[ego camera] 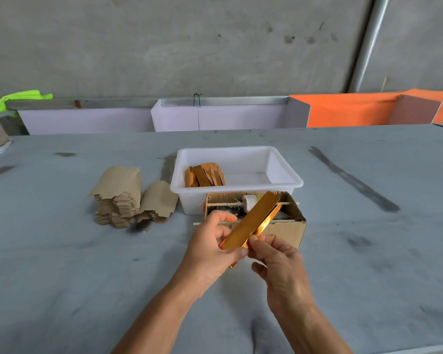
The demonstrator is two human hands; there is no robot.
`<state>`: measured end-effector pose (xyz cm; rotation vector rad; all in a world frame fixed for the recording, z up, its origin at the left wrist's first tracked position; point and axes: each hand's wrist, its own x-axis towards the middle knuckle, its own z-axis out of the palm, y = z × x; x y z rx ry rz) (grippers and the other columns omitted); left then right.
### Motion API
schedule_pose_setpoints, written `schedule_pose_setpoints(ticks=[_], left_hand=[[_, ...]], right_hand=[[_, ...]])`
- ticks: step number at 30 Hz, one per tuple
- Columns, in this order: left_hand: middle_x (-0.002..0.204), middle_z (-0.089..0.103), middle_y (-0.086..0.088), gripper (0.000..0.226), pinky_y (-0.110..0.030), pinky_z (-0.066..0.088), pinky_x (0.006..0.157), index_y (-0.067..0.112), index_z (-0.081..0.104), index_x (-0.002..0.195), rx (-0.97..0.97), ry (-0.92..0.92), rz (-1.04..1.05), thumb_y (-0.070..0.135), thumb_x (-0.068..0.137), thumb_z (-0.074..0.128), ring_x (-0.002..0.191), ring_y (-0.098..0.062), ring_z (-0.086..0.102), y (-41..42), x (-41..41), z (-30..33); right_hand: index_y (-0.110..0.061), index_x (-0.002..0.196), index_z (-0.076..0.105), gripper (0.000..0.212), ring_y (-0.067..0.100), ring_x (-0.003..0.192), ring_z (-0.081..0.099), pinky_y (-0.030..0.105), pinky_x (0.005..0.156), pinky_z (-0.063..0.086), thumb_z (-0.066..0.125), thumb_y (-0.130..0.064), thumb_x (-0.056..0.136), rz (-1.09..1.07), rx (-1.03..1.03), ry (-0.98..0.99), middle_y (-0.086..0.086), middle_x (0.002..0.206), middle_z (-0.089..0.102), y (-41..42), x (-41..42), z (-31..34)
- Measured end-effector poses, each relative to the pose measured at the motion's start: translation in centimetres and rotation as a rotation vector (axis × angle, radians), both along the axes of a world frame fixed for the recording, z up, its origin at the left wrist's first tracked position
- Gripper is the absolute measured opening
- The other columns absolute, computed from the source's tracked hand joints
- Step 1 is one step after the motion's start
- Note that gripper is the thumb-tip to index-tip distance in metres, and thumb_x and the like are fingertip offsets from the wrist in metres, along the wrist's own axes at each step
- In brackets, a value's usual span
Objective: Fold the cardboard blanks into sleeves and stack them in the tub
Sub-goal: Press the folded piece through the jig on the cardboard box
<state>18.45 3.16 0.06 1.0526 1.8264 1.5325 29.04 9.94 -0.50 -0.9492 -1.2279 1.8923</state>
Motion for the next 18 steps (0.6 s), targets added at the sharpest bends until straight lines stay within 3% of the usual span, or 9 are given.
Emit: schedule_pose_setpoints(ticks=[2, 8, 11, 15, 18], left_hand=[[0.084, 0.073, 0.004, 0.045, -0.032, 0.059, 0.067, 0.03, 0.051, 0.106, -0.016, -0.003, -0.014, 0.002, 0.078, 0.073, 0.075, -0.014, 0.071, 0.0, -0.2, 0.2], [0.073, 0.07, 0.01, 0.046, -0.014, 0.047, 0.055, 0.032, 0.048, 0.106, -0.082, 0.043, -0.127, -0.002, 0.081, 0.066, 0.065, -0.005, 0.066, -0.7, -1.1, 0.6], [0.076, 0.071, 0.006, 0.047, -0.015, 0.047, 0.055, 0.031, 0.05, 0.105, -0.055, 0.021, -0.064, -0.003, 0.078, 0.068, 0.064, -0.008, 0.066, -0.7, -1.3, 0.6], [0.078, 0.071, -0.005, 0.044, -0.02, 0.051, 0.053, 0.019, 0.056, 0.101, 0.145, -0.244, 0.203, -0.008, 0.072, 0.073, 0.06, -0.013, 0.067, 0.1, -1.1, 0.1], [0.068, 0.072, 0.001, 0.038, -0.02, 0.051, 0.053, 0.014, 0.059, 0.097, 0.247, -0.442, 0.277, -0.008, 0.069, 0.075, 0.059, -0.012, 0.066, 0.7, -0.7, -0.3]], right_hand=[[-0.011, 0.067, 0.063, 0.019, 0.014, 0.067, 0.057, 0.03, 0.066, 0.043, 0.065, -0.01, 0.085, 0.012, -0.003, -0.01, 0.003, 0.064, 0.065, 0.1, 0.2, 0.0], [-0.016, 0.062, 0.062, 0.023, 0.014, 0.066, 0.055, 0.031, 0.067, 0.042, 0.067, -0.012, 0.084, 0.011, 0.04, 0.011, 0.0, 0.063, 0.062, 1.2, 1.2, 0.4], [-0.015, 0.061, 0.059, 0.025, 0.014, 0.062, 0.054, 0.03, 0.064, 0.042, 0.067, -0.009, 0.084, -0.006, 0.031, 0.026, -0.001, 0.057, 0.059, 1.4, 1.3, 0.3], [-0.014, 0.064, 0.061, 0.022, 0.013, 0.059, 0.055, 0.028, 0.061, 0.041, 0.067, -0.005, 0.083, -0.064, -0.061, 0.076, 0.002, 0.059, 0.06, 1.8, 0.7, 0.2], [-0.012, 0.068, 0.062, 0.017, 0.011, 0.056, 0.057, 0.026, 0.06, 0.042, 0.067, -0.004, 0.083, -0.084, -0.103, 0.117, 0.005, 0.064, 0.06, 1.7, 0.1, 0.2]])
